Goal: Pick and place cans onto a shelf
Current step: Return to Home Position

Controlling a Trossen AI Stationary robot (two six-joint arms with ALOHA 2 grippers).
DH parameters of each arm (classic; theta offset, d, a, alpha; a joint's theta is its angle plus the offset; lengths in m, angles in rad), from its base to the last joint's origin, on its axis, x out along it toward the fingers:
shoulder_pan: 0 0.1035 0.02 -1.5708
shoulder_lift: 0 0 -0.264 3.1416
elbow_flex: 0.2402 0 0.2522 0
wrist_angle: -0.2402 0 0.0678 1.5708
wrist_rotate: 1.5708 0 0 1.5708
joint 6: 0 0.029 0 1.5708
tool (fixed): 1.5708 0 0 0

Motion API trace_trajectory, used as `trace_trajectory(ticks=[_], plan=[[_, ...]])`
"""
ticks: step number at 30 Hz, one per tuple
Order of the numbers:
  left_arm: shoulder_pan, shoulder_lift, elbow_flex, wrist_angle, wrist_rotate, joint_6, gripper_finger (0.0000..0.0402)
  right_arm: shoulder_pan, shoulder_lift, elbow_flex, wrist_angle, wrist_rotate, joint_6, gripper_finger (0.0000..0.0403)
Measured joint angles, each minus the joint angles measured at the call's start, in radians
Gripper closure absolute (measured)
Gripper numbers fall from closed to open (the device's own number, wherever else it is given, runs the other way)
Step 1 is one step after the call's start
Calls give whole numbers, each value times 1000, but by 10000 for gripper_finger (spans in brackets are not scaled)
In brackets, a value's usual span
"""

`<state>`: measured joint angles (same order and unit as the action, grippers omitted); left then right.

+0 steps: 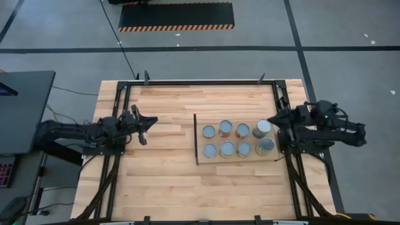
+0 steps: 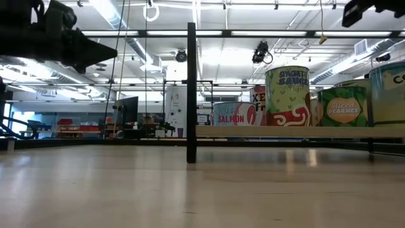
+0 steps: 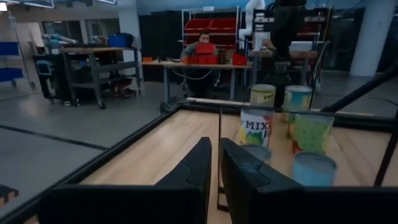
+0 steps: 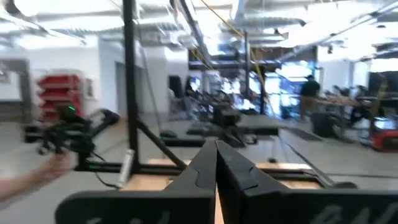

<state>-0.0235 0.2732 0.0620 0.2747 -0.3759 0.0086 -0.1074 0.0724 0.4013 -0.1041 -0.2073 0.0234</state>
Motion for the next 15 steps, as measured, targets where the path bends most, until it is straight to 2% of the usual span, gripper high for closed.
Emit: trace_trajectory(ticks=[2, 5, 9, 13, 15], plan=[[0, -37, -28, 5, 4, -12, 363, 1, -68, -48, 11, -19, 29, 395], [0, -88, -53, 7, 11, -30, 363, 2, -64, -118, 82, -31, 70, 388], [-4, -112, -53, 8, 31, -28, 363, 10, -56, -226, 296, -29, 73, 392], [-4, -117, -53, 11, 72, -27, 363, 25, -67, -363, 614, -4, 55, 398], [-4, -117, -54, 8, 83, -29, 363, 34, -66, -393, 645, 30, 42, 397]])
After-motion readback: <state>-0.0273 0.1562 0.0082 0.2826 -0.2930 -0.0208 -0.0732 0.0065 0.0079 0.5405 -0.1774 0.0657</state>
